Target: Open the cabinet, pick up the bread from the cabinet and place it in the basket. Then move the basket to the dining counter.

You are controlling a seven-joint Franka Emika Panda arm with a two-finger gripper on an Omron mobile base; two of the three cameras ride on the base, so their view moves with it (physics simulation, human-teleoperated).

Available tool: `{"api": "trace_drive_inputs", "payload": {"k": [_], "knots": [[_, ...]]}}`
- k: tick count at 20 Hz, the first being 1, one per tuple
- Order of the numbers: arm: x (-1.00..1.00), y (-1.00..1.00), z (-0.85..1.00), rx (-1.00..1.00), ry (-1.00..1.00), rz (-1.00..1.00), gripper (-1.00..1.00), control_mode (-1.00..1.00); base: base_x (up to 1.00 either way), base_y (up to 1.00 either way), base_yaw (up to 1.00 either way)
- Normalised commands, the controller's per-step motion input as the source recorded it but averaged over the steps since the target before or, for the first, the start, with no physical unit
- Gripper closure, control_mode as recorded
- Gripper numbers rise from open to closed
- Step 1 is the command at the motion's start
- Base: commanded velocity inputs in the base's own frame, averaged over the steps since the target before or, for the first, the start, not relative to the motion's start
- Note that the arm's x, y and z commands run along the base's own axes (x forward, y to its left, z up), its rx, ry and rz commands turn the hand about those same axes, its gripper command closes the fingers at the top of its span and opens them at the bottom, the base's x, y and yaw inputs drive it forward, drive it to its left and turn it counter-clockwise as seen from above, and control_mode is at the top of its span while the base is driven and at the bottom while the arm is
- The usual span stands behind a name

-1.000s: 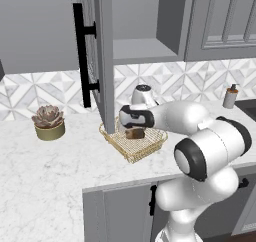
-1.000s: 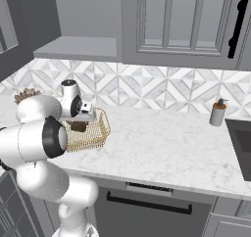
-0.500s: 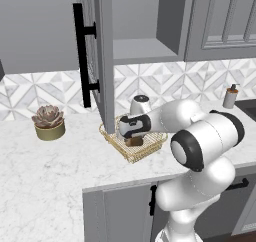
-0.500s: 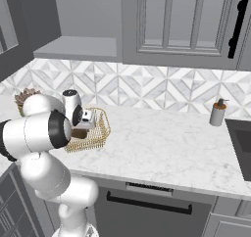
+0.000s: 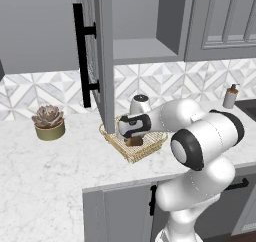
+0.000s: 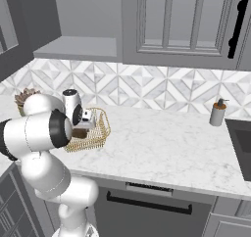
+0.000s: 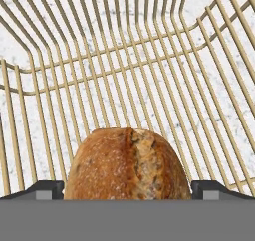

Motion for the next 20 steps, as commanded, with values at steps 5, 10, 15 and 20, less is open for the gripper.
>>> {"api": "trace_drive_inputs", "payload": {"k": [5, 10, 15, 20], "knots": [[0.0, 0.0, 0.09, 0.0, 0.0, -0.01, -1.0, -1.0, 0.0, 0.0, 0.0], [0.0, 0.0, 0.33, -0.02, 0.01, -0.01, -1.0, -1.0, 0.0, 0.0, 0.0], [0.0, 0.0, 0.31, -0.01, 0.12, -0.08, -1.0, -1.0, 0.0, 0.0, 0.0], [0.11, 0.01, 0.0, 0.0, 0.31, -0.07, -1.0, -1.0, 0.0, 0.0, 0.0]]}}
